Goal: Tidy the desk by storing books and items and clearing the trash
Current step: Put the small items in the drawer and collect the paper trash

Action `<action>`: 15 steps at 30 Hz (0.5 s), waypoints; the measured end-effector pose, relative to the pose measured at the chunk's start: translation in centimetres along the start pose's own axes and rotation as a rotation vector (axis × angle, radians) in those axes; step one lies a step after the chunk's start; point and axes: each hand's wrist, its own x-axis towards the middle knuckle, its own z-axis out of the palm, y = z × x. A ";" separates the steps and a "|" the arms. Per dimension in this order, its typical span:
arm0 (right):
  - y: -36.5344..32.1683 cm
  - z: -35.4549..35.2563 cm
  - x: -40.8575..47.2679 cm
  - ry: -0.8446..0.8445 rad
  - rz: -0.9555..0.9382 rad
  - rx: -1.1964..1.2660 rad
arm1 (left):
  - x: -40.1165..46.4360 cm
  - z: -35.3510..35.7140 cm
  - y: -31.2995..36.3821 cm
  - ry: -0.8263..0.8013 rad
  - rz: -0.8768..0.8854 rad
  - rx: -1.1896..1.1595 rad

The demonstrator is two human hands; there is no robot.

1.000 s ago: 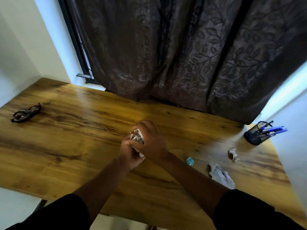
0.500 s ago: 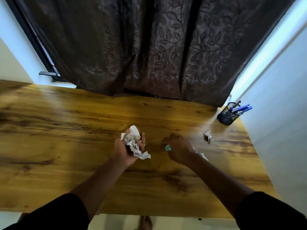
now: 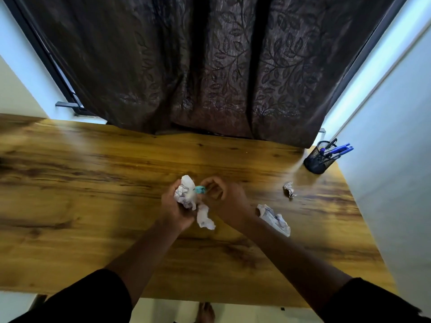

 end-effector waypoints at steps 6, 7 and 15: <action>1.5 3.8 -0.1 -0.018 -0.179 -0.190 | -0.2 0.4 -0.8 0.060 -0.012 -0.003; 2.0 4.2 0.0 -0.001 -0.179 -0.221 | -0.1 0.5 -0.9 0.057 -0.004 0.007; 2.4 4.1 0.8 -0.007 -0.256 -0.309 | 0.8 1.0 -0.5 0.102 0.020 0.127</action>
